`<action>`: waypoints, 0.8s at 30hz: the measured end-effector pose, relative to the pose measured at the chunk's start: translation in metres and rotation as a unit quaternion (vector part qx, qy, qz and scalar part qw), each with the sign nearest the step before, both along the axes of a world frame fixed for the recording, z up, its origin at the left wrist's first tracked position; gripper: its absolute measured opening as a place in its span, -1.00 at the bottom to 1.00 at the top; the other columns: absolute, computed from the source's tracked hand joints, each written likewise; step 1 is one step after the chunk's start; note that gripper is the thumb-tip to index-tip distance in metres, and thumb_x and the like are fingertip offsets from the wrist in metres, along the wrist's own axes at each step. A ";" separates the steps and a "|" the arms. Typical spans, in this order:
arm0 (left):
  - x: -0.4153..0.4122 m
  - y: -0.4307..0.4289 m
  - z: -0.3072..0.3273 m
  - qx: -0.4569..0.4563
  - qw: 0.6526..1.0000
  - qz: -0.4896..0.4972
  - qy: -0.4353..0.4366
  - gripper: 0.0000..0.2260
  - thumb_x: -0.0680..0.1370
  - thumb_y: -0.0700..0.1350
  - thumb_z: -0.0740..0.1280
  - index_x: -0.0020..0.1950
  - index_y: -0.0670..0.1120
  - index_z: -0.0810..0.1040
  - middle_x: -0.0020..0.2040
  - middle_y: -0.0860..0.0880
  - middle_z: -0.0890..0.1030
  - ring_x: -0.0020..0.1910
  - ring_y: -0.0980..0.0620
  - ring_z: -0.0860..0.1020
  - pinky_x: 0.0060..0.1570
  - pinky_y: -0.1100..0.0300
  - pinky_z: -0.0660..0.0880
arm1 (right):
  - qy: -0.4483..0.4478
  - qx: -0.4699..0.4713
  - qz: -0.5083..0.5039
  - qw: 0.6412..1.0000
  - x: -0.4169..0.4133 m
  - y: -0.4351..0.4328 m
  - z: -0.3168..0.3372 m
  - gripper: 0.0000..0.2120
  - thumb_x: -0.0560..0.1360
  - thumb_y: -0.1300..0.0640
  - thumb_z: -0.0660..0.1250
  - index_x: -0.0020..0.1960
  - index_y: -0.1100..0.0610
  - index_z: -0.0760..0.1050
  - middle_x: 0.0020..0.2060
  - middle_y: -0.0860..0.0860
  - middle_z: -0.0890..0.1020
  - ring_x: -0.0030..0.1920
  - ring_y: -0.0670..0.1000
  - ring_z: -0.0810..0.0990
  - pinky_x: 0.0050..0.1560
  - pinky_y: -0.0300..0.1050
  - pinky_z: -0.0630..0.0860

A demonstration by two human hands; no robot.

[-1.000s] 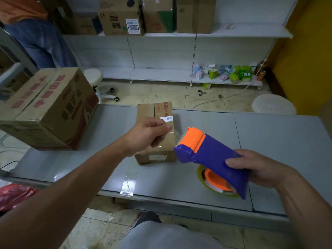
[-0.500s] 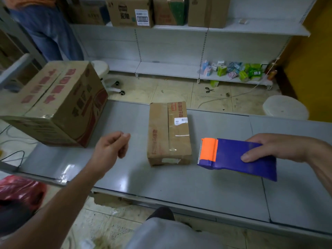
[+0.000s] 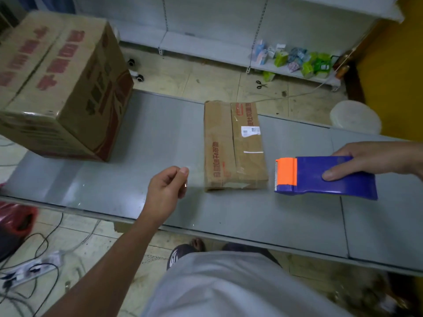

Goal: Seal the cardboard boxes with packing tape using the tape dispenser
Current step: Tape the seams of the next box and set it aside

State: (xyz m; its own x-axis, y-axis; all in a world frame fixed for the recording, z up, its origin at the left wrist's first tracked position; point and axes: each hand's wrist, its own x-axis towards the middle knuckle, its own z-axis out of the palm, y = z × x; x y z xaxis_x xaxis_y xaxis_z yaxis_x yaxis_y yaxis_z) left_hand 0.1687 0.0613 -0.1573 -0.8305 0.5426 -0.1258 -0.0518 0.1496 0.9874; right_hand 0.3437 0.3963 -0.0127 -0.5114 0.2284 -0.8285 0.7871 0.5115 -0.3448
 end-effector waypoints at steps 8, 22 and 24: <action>0.007 0.010 -0.013 -0.015 1.000 -0.004 -0.022 -0.65 0.63 -0.19 0.28 -0.35 -0.26 0.39 -0.45 0.00 0.40 -0.44 0.06 0.38 -0.37 0.26 0.38 | -0.034 -0.002 0.001 0.999 -0.004 0.015 -0.008 -0.36 0.17 -0.34 0.50 0.00 0.15 0.63 -0.17 0.04 0.73 -0.17 0.03 0.71 -0.21 -0.19 0.50; 0.029 0.029 -0.037 -0.188 0.978 -0.019 0.086 -0.65 0.66 0.04 0.15 -0.23 -0.13 0.39 -0.38 -0.17 0.45 -0.43 0.11 0.36 -0.41 0.26 0.25 | 0.004 -0.074 0.053 0.996 -0.016 0.033 -0.052 -0.19 -0.02 -0.43 0.51 -0.03 0.17 0.65 -0.15 0.14 0.71 -0.19 0.08 0.68 -0.19 -0.18 0.49; 0.030 0.030 -0.037 -0.237 0.962 -0.024 0.132 -0.62 0.65 0.12 0.06 -0.19 -0.11 0.40 -0.40 -0.09 0.47 -0.41 0.05 0.43 -0.39 0.16 0.32 | 0.007 -0.076 0.058 0.995 -0.015 0.035 -0.058 -0.18 -0.02 -0.44 0.51 -0.02 0.17 0.64 -0.13 0.15 0.71 -0.14 0.14 0.68 -0.16 -0.13 0.48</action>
